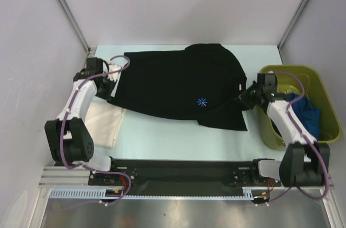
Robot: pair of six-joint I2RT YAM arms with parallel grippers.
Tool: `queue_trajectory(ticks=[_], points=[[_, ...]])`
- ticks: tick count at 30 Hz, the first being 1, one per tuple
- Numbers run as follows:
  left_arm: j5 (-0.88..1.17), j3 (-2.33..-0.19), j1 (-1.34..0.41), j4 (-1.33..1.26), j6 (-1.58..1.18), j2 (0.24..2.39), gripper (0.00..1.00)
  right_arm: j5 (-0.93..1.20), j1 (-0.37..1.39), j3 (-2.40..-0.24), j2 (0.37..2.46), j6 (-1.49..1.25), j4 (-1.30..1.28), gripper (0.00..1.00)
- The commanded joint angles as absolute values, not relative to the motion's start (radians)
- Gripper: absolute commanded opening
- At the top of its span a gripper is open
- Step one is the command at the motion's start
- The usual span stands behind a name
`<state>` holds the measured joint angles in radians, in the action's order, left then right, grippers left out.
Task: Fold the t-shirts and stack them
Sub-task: Fold the tshirt
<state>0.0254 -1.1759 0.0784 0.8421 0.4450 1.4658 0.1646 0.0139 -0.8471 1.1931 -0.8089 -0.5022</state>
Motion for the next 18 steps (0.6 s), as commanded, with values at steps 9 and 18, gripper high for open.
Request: queue_trajectory(ticks=[9, 18], points=[[0.051, -1.586, 0.084, 0.703, 0.382, 1.871, 0.00, 0.094, 0.037, -1.299, 1.737, -0.640, -0.316, 0.00], [0.043, -1.792, 0.080, 0.732, 0.373, 2.057, 0.00, 0.075, 0.035, -1.600, 1.992, -0.594, -0.406, 0.00]])
